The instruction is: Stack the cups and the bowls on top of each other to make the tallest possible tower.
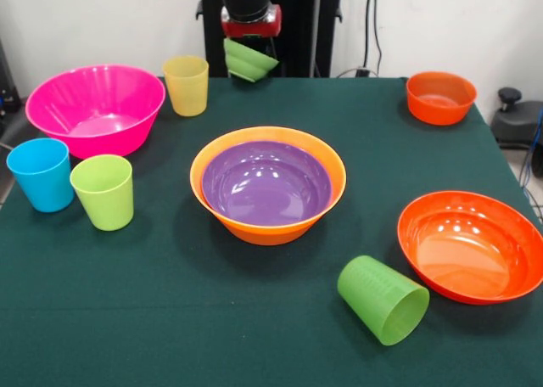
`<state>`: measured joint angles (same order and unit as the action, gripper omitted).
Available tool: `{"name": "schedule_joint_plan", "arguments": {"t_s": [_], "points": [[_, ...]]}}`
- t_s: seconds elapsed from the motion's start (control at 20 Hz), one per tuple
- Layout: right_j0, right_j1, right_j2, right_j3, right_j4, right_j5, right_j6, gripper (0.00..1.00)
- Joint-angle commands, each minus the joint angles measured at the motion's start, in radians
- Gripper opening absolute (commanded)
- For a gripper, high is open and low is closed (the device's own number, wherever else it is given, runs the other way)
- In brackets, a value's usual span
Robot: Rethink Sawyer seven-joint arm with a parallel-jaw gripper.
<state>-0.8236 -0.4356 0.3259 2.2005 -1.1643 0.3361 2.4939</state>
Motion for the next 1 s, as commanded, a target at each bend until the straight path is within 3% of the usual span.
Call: {"name": "schedule_joint_plan", "arguments": {"t_s": [0.05, 0.25, 0.45, 1.0], "points": [[0.085, -0.032, 0.064, -0.106, -0.093, -0.026, -0.131, 1.00], [0.120, 0.025, 0.046, -0.223, -0.193, -0.075, -0.112, 1.00], [0.133, 0.069, 0.048, -0.274, -0.232, -0.097, -0.089, 1.00], [0.173, 0.032, 0.027, -0.234, -0.196, -0.093, -0.042, 1.00]]}}
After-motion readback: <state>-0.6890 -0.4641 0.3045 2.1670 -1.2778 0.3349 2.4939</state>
